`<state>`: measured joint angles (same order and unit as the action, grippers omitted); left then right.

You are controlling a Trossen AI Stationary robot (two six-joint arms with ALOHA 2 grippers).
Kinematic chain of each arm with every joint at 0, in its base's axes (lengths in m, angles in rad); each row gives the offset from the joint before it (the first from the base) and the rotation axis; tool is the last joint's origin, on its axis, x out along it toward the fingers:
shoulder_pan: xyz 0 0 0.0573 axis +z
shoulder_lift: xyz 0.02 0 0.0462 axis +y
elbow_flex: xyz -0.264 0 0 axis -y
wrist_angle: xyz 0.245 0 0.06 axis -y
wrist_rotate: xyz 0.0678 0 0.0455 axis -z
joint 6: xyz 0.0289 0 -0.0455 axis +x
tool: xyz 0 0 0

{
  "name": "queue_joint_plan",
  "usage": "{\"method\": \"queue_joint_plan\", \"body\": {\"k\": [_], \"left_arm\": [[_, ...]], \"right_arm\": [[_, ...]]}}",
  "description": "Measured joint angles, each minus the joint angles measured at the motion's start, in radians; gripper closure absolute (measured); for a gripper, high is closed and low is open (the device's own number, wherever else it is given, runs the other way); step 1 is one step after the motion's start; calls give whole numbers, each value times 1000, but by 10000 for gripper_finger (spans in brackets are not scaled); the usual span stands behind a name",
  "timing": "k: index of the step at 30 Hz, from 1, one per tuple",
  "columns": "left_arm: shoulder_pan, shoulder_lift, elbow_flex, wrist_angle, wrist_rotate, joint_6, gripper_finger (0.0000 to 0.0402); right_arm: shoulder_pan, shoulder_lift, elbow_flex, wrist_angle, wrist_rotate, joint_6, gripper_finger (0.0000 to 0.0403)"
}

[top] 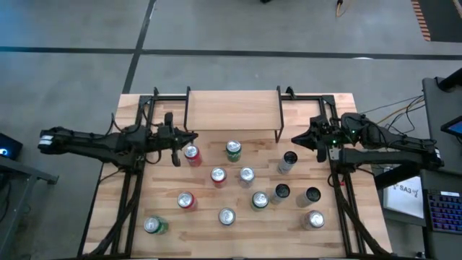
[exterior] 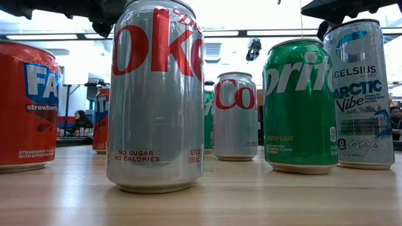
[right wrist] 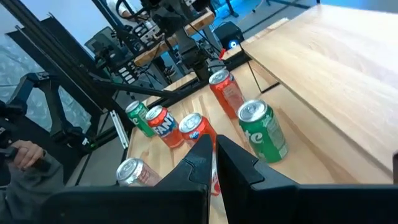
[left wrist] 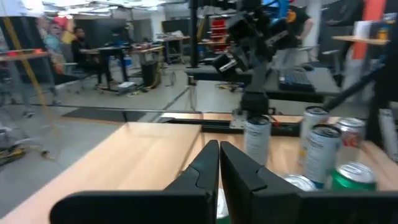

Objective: Place canned beverage on shelf
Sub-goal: Put the top white-blue soda can on the shelf

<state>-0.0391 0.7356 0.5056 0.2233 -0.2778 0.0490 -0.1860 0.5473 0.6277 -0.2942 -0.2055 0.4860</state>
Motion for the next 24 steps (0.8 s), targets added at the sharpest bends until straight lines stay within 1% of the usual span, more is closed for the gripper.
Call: {"method": "queue_joint_plan", "body": {"k": [2, 7, 12, 15, 19, 24], "left_arm": [[0, 17, 15, 11, -1, 21, 402], [2, 63, 54, 25, 6, 93, 402], [3, 104, 70, 31, 6, 150, 402], [9, 109, 70, 81, 8, 189, 402], [18, 86, 62, 100, 13, 174, 402], [17, 65, 55, 141, 74, 167, 402]], "right_arm": [[0, 23, 0, 26, 19, 0, 390], [3, 128, 44, -9, 47, -63, 390], [4, 235, 146, -181, 129, -137, 390], [5, 275, 216, -250, 140, -153, 390], [5, 329, 291, -392, 153, -201, 390], [5, 364, 400, -526, 154, -226, 390]]}}
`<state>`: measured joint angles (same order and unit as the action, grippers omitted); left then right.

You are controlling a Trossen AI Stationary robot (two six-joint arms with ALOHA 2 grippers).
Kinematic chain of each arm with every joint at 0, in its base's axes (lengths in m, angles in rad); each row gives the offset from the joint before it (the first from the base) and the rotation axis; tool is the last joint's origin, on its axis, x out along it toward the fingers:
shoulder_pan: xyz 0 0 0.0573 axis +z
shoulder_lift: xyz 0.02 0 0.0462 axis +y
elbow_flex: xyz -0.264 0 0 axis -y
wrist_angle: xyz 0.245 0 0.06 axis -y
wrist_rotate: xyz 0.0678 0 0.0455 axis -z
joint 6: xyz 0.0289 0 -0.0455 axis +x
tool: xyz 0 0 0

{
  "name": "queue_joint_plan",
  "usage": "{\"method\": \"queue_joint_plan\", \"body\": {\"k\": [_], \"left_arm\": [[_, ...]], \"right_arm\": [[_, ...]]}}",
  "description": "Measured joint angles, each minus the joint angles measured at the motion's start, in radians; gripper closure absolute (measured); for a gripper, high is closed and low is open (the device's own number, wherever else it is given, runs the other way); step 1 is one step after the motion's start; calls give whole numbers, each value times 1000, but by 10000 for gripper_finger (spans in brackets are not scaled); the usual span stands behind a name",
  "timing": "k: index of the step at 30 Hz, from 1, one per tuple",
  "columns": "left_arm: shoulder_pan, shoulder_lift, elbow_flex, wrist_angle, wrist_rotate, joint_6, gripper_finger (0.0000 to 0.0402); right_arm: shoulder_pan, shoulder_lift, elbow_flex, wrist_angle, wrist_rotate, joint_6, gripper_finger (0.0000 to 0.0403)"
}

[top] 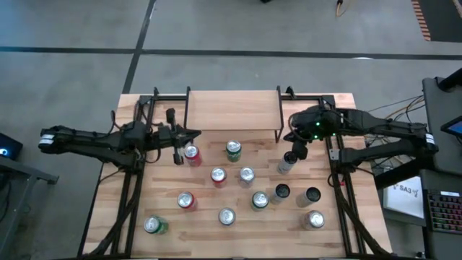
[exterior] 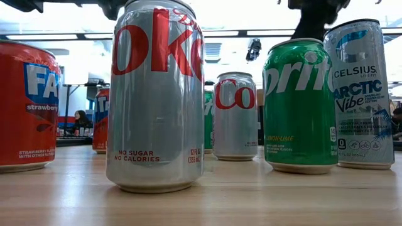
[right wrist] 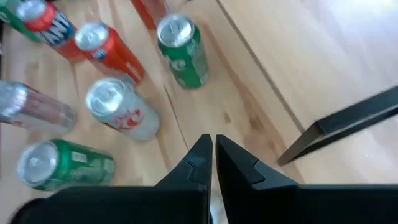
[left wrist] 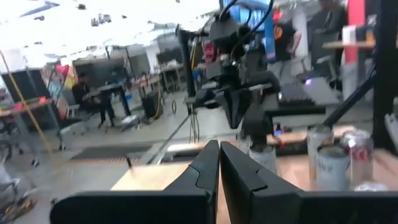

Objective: Place canned beverage on shelf
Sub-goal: Put the top white-blue soda can on the shelf

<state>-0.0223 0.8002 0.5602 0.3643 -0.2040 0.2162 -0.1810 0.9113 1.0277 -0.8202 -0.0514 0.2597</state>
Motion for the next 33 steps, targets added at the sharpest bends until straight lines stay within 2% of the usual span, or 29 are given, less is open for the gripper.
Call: {"method": "queue_joint_plan", "body": {"k": [6, 14, 17, 20, 23, 28, 33], "left_arm": [[12, -5, -2, -6, 27, 24, 402], [131, 11, -13, 4, 283, -34, 402], [187, 11, -13, 3, 390, -76, 402], [223, 11, -13, 3, 451, -104, 402], [230, 11, -13, 19, 457, -105, 402], [230, 10, -13, 27, 455, -104, 402], [230, 12, -9, 29, 432, -103, 402]], "right_arm": [[0, 23, 92, -109, 3, 28, 390], [56, 46, 130, -162, 90, 43, 390], [109, 58, 129, -169, 130, 86, 390], [178, 75, 129, -170, 185, 108, 390], [240, 81, 128, -171, 232, 140, 390], [316, 87, 127, -182, 238, 194, 390], [353, 99, 127, -277, 237, 220, 390]]}}
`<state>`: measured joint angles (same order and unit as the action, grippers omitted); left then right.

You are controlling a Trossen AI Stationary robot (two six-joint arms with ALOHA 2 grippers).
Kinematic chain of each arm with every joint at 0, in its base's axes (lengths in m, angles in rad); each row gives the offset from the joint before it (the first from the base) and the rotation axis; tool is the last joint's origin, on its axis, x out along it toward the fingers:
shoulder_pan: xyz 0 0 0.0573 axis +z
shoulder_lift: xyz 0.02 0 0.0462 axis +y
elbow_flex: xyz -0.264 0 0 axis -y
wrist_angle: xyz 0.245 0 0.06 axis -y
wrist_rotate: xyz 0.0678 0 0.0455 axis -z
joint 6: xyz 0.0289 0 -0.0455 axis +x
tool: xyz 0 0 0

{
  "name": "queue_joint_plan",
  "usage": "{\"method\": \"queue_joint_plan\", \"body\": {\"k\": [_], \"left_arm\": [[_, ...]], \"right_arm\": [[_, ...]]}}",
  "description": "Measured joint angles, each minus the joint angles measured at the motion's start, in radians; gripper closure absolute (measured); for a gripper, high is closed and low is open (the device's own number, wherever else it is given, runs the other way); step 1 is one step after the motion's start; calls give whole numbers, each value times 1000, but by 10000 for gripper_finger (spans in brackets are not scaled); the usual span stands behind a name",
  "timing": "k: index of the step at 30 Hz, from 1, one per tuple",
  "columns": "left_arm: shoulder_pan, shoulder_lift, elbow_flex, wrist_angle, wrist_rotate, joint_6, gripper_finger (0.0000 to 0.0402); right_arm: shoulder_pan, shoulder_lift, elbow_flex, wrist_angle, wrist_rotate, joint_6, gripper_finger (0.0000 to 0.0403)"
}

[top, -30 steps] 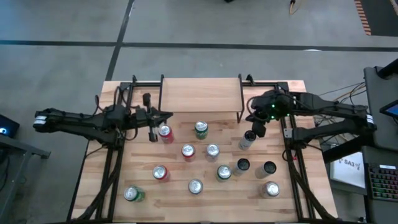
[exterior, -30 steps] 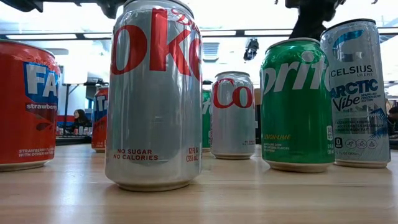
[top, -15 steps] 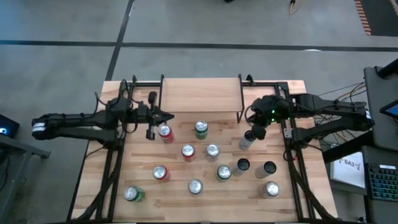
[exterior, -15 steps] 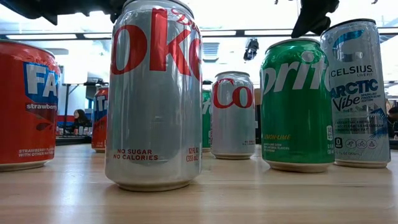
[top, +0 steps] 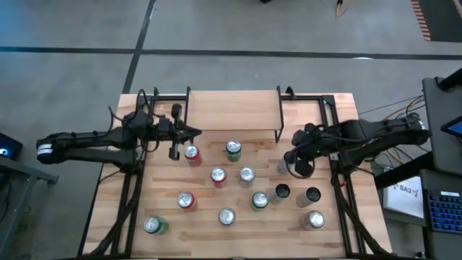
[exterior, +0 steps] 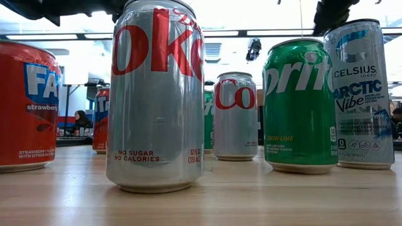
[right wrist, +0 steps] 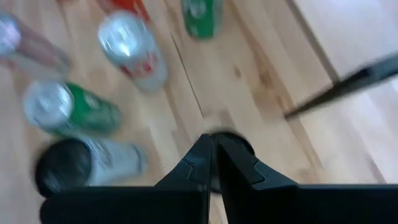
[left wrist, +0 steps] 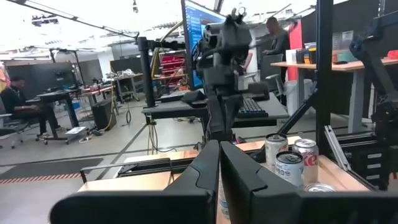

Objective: Place canned beverage on shelf
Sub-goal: Put the top white-blue soda can on the shelf

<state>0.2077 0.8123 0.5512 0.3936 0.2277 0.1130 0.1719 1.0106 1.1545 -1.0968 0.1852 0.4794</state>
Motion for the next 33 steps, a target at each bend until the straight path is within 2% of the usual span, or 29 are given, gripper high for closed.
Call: {"method": "queue_joint_plan", "body": {"k": [4, 9, 30, 33], "left_arm": [[0, -1, 9, 11, 0, 0, 402], [0, 0, 9, 28, 0, 1, 402], [0, 0, 9, 33, -1, 2, 402], [0, 0, 9, 33, -1, 2, 402]], "right_arm": [[1, 22, 0, -90, -6, -52, 390], [1, 41, -1, -91, -9, -147, 390], [0, 65, -1, -93, -1, -138, 390], [0, 65, -1, -91, -6, -84, 385]]}}
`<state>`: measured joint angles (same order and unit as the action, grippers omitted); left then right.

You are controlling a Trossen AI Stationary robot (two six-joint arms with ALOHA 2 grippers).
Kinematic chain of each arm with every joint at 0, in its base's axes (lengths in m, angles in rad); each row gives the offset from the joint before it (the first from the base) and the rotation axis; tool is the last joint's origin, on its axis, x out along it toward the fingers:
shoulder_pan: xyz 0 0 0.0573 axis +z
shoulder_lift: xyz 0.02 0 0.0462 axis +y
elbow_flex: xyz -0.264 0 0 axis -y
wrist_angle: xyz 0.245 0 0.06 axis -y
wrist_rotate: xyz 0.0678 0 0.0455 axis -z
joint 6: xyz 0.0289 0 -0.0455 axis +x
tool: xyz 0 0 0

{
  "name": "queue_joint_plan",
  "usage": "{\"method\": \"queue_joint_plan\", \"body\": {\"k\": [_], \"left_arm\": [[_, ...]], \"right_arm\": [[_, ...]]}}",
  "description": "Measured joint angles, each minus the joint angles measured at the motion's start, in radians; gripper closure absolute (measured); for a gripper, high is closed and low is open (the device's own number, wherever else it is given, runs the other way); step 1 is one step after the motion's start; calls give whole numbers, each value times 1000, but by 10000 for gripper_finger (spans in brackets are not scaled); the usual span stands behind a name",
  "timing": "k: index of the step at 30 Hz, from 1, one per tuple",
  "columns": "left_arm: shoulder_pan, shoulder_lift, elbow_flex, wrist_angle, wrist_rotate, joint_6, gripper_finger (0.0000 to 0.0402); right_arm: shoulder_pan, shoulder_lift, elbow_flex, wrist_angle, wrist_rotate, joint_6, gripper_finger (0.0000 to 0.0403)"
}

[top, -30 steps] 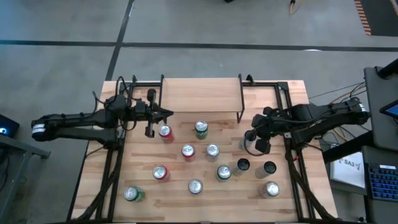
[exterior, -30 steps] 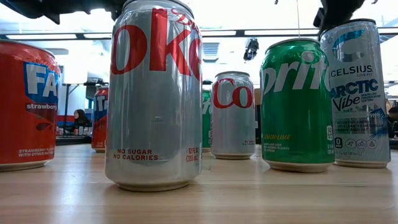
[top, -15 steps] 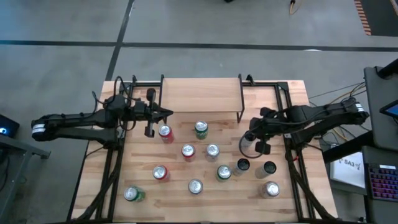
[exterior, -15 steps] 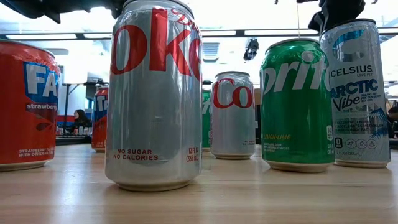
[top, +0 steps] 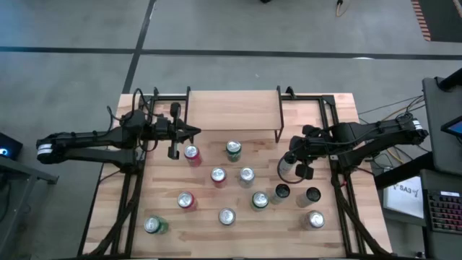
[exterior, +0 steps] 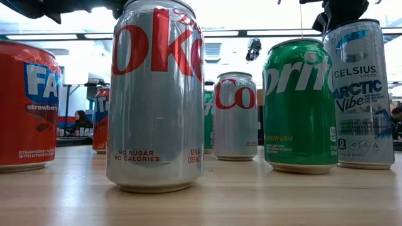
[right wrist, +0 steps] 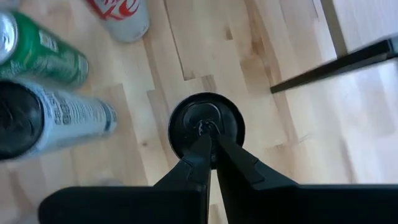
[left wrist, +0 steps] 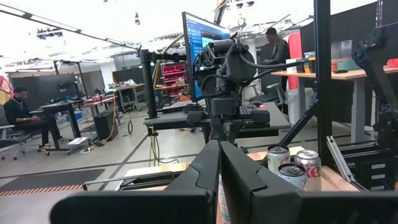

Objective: Place canned beverage on shelf
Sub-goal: Put the top white-blue soda can on the shelf

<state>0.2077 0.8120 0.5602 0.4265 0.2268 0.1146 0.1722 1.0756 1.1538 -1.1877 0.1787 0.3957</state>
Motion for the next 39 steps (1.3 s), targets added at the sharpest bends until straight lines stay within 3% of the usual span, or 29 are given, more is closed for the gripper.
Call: {"method": "queue_joint_plan", "body": {"k": [4, 9, 14, 19, 25, 39], "left_arm": [[0, 0, 0, 0, 0, 0, 402], [0, 0, 0, 0, 0, -1, 402], [0, 0, 0, 0, 0, -1, 402], [0, 0, 0, 0, 0, -1, 402], [0, 0, 0, 0, 0, -1, 402], [0, 0, 0, 0, 0, 0, 402]], "right_arm": [[0, 0, 0, 17, 13, 49, 346], [0, 0, 0, 18, 47, 173, 256], [0, 0, 0, 18, 76, 137, 157], [0, 0, 0, 19, 76, 93, 102], [0, 10, 0, 19, 23, 49, 81], [-1, 71, 0, 17, 7, 80, 92]]}}
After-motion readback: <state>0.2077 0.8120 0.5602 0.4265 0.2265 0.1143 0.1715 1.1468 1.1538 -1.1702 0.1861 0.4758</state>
